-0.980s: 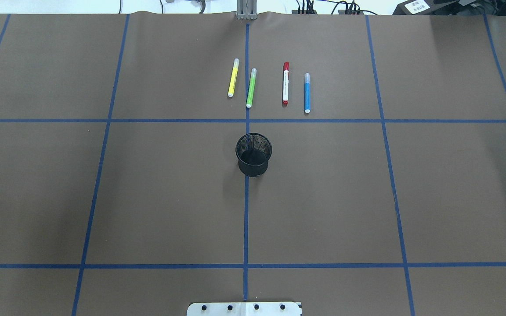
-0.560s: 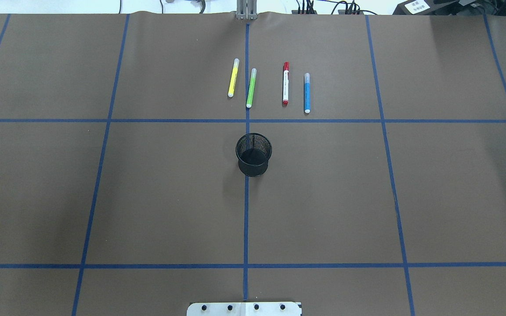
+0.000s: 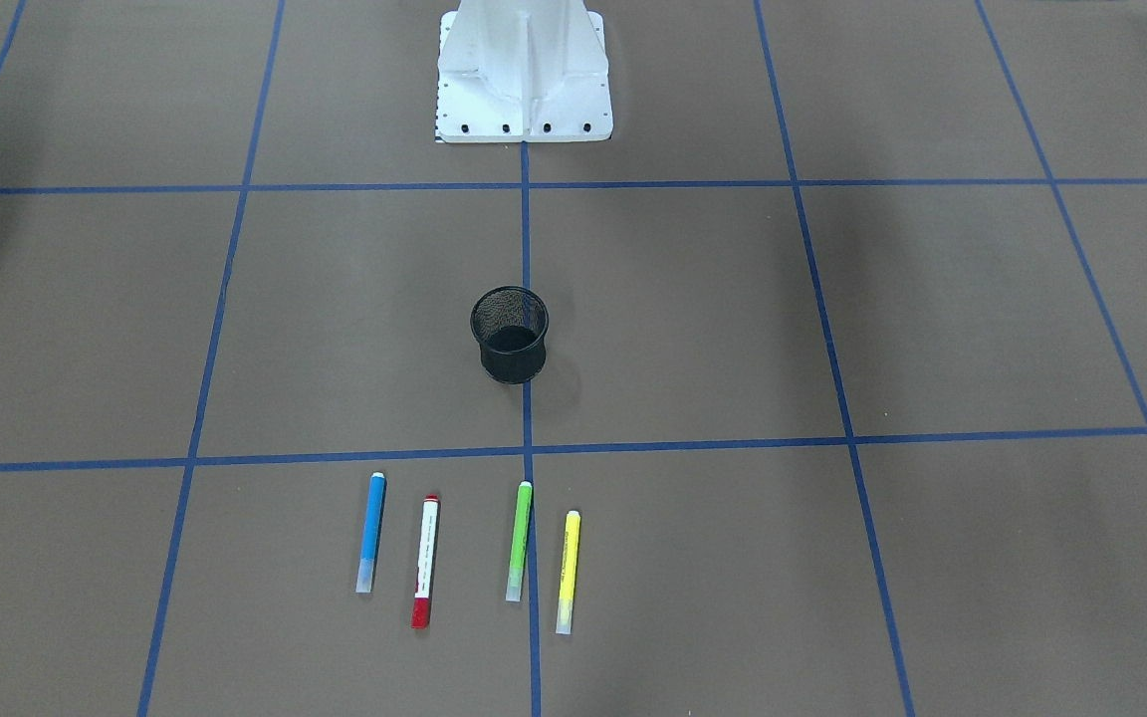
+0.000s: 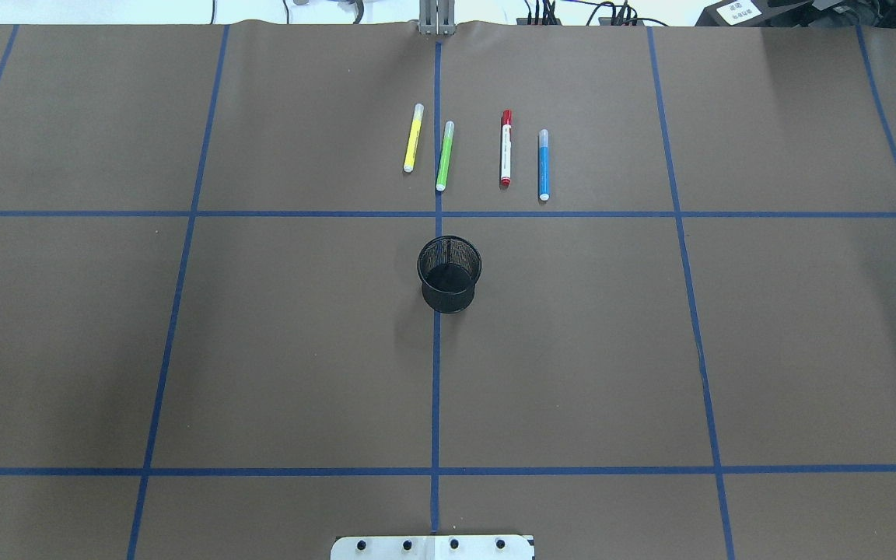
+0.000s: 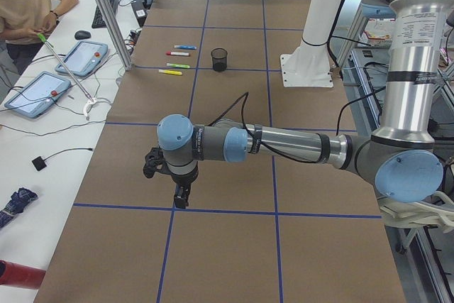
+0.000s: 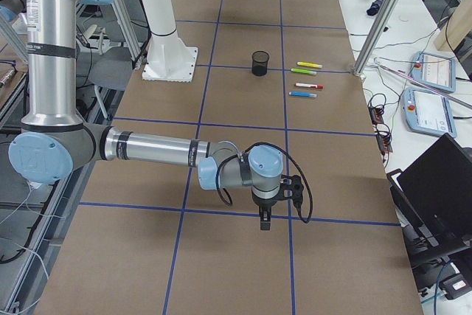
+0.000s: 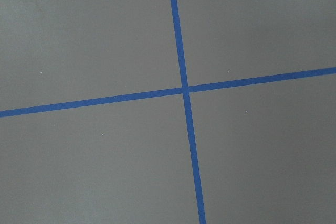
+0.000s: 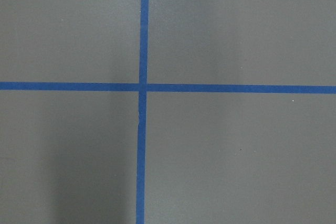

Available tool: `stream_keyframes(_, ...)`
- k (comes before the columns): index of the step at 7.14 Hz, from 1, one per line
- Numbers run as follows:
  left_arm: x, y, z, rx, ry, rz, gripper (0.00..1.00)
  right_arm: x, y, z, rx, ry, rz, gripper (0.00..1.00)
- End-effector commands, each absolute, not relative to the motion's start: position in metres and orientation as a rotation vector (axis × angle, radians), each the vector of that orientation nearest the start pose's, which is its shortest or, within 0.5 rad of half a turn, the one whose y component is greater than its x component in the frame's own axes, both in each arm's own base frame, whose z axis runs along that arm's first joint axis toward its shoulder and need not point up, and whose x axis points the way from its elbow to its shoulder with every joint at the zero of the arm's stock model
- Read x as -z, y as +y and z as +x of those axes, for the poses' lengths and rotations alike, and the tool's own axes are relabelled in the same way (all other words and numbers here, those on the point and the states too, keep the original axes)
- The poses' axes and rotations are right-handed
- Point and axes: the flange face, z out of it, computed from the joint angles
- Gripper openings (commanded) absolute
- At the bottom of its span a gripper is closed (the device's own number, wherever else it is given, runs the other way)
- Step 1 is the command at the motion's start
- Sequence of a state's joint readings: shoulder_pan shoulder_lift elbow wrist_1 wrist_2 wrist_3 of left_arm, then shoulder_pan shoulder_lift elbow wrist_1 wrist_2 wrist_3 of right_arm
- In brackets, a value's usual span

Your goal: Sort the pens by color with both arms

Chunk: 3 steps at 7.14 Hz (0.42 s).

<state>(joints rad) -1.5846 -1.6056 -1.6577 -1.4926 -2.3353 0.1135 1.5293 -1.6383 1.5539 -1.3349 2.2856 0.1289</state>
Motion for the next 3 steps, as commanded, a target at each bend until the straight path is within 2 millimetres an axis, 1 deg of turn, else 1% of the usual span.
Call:
stream_keyframes(1, -0.6007, -0.5044, -0.0714, -0.116, 0.759, 0.102, 1.0, -0.679, -0.4745, 0.0477, -0.028, -0.723, 0.082, 1.0)
stream_keyframes(3, -0.6016, -0.5029, -0.0714, -0.115, 0.759, 0.1, 1.0, -0.679, -0.4745, 0.047, -0.027, -0.723, 0.082, 1.0)
